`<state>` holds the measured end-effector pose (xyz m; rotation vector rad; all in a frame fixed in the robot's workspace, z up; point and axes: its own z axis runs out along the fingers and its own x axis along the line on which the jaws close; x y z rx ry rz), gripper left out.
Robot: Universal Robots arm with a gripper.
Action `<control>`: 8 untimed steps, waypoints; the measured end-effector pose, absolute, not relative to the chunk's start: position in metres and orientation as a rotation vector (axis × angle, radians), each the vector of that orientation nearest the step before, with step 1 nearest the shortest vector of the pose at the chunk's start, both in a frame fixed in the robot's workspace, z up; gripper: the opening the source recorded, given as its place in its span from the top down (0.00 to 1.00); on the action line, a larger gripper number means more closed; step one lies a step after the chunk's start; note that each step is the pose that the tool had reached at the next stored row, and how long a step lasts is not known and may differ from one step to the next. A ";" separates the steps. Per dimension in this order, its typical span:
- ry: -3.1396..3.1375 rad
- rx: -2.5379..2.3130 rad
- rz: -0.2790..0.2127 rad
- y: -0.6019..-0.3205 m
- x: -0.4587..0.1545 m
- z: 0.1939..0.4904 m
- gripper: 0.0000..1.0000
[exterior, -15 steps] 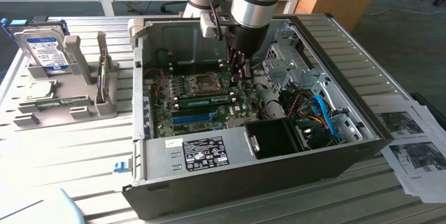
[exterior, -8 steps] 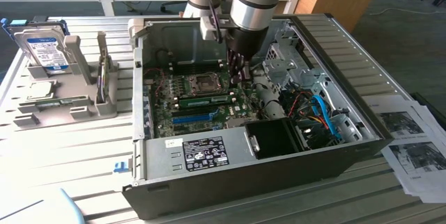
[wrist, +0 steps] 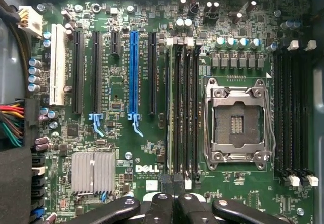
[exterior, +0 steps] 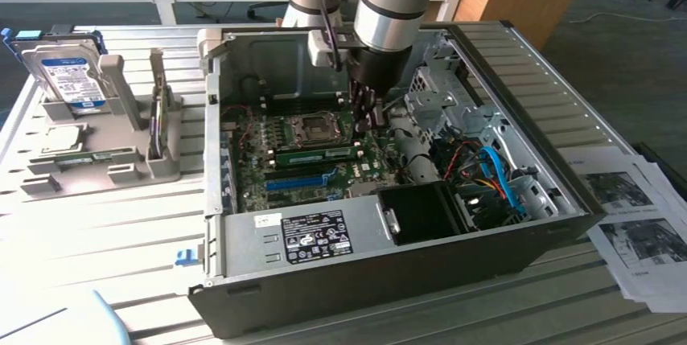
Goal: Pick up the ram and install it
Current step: 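Press down the ram until it locks into place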
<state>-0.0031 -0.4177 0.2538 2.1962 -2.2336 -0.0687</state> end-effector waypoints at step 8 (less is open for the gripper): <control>-2.234 2.196 -0.069 -0.418 -0.003 0.247 0.91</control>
